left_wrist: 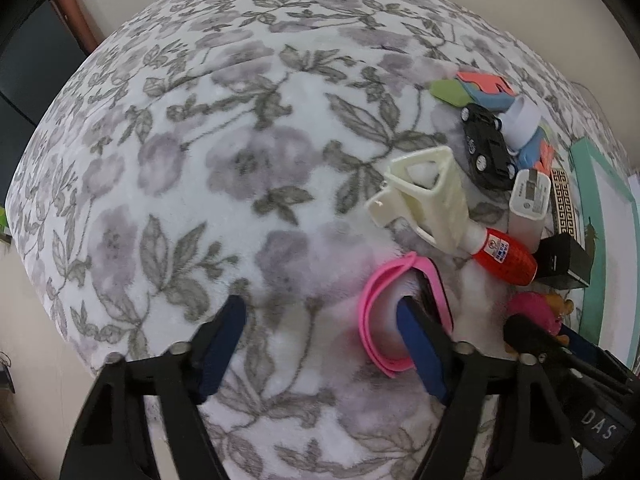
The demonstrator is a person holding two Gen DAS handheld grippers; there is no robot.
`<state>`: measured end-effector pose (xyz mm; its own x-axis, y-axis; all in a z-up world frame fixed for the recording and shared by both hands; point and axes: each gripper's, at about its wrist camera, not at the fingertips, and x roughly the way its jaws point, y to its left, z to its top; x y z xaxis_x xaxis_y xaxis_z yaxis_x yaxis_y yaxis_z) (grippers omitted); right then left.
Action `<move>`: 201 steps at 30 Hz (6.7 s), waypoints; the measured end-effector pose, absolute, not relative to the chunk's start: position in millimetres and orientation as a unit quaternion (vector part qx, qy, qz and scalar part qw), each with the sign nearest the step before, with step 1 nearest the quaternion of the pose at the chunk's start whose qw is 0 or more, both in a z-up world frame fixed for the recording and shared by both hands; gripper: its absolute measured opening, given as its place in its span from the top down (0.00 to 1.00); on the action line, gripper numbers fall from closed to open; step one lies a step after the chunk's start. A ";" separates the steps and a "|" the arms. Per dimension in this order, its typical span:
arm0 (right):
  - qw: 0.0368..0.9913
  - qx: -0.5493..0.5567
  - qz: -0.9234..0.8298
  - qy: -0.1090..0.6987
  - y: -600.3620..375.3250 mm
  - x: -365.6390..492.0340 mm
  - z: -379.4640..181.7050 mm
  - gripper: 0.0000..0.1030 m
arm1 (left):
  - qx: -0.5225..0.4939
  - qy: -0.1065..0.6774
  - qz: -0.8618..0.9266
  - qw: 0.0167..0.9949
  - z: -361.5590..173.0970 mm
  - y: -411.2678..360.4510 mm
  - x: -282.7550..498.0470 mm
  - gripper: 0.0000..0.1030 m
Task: Organize rigid objects
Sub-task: 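Lower the left tool onto the pink watch band while the right tool grasps the pink-haired toy figure, then carry the watch band and toy figure into the white tray and open both tools, then grasp the cream plastic holder with the left tool while the right tool grasps the black charger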
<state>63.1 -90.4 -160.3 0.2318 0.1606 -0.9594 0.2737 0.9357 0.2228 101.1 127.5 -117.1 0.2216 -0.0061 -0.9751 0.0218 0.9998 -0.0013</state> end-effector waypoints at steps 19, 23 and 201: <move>0.752 0.179 -0.048 0.633 -120.3 45.6 -170.5 0.18 | 0.070 0.610 0.033 0.789 -122.8 100.6 77.3 0.80; 0.751 0.180 -0.044 0.633 -116.7 36.3 -170.5 0.18 | 0.070 0.609 0.035 0.789 -124.9 101.0 73.2 0.86; 0.804 0.111 -0.076 0.580 -135.4 73.3 -152.0 0.13 | -0.131 0.657 0.075 0.738 -127.8 79.8 160.1 0.23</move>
